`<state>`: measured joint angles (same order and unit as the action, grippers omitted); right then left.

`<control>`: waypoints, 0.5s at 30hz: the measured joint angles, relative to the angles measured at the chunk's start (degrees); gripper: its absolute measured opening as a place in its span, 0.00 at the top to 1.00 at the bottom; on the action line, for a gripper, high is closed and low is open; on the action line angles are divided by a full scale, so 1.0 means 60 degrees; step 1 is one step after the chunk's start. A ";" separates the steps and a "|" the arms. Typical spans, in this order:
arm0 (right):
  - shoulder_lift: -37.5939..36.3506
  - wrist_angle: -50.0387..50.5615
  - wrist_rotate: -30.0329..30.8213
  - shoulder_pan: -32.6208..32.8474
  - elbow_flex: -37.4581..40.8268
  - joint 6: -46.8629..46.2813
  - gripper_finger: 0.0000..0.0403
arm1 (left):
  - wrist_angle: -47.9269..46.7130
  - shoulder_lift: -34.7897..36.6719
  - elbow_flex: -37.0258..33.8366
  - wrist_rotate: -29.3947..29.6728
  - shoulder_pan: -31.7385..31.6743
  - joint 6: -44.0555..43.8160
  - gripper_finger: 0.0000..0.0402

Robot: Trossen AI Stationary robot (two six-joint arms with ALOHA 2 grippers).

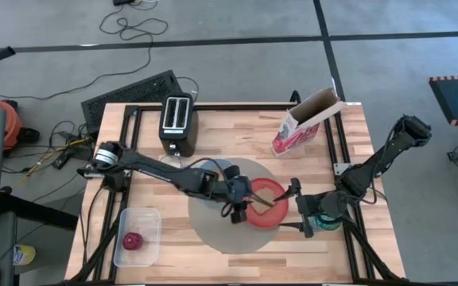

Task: Arrange a breakfast setting
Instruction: Put the apple on the gray placemat

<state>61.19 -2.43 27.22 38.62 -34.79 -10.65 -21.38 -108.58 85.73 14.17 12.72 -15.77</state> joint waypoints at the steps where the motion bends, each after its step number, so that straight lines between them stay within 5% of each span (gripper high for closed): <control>1: 0.0000 -0.0004 -0.0006 -0.0030 0.0000 0.0003 0.04 | -0.0243 0.0129 0.0000 0.0070 0.0125 -0.0135 0.56; 15: -0.0004 -0.0978 -0.0017 -0.0024 0.0000 0.0108 0.04 | -0.3513 0.1553 0.0004 0.1323 0.2322 -0.3016 0.56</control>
<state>61.17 -8.30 27.11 38.47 -34.79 -10.00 -42.46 -99.26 85.76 22.11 26.65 -33.87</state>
